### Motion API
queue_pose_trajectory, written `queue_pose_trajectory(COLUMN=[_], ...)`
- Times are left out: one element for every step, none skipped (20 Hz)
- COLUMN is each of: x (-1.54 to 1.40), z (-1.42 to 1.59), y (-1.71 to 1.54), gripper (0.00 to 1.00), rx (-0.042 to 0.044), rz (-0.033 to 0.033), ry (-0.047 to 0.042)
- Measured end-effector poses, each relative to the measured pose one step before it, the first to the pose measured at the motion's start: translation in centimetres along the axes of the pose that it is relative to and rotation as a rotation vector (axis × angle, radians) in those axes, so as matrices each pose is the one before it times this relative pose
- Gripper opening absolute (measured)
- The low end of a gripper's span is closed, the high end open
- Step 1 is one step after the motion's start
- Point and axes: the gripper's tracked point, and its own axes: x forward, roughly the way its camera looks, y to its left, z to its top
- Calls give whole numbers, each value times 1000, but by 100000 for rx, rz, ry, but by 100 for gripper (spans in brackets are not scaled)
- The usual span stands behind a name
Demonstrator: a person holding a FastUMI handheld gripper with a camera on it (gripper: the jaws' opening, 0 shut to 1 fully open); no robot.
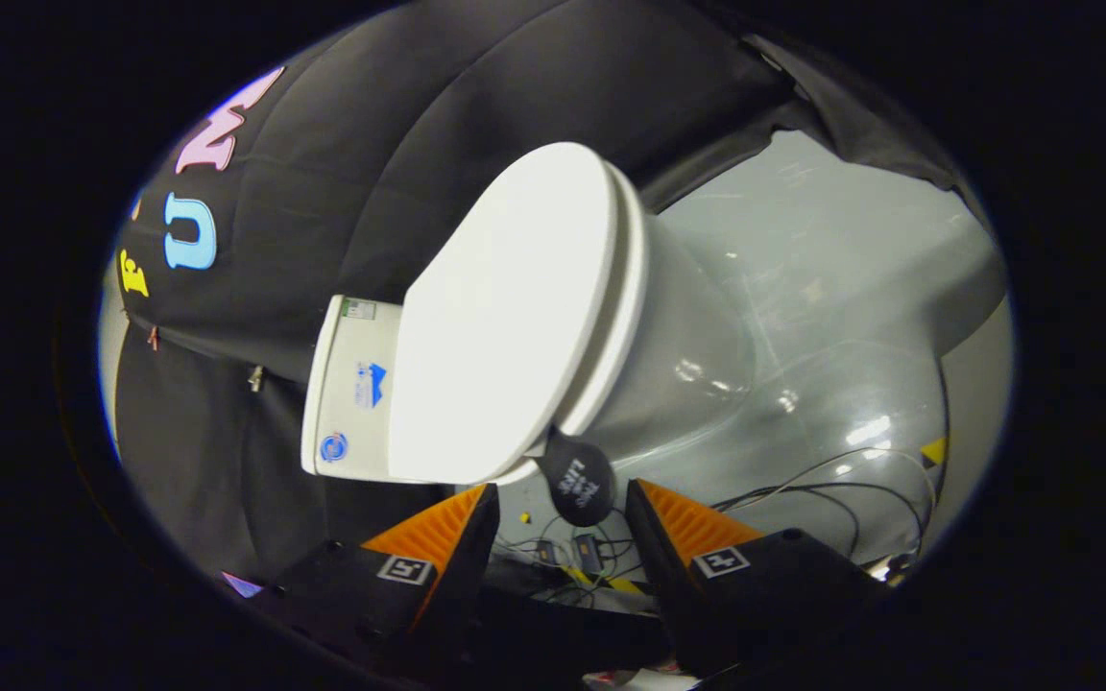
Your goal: Open the toilet lid.
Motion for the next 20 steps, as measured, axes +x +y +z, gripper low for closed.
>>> queue_pose_trajectory(x=[580, 47, 15, -207, -56, 187, -23, -95, -38, -148, -40, 134, 50, -401, 352, -396, 60, 95, -28, -42], z=[119, 274, 34, -47, 115, 43, 13, 189, 184, 36, 133, -111, 131, 4, 533, -253, 85, 30, 61, -61], y=[-987, -856, 328, 27, -6, 12, -130, -77, -75, 38, 113, 95, 85, -213, 73, 33, -3, 153, 34, -107], gripper=[74, 64, 54, 44, 34, 33, 33, 35, 35, 36, 36, 36, 35, 29, 23, 23, 23, 23, 23, 23], rx=[-241, -552, 930, -612, -1378, -2173, -2422, -2323, -1913, -1608, -2847, -4169, -4105, -2800, -1021, -513, -359, -364, -1457, -2446], rz=[-4681, -3150, 258, 553, 31, -431, -688, -853, -526, -125, 139, -369, -923, -985, -643, 258, 645, 421, -297, -678], ry=[-1070, -1636, 486, 891, 525, 186, 90, 421, 469, 298, 379, -35, 73, -279, -1165, 600, -512, -405, -616, -605])
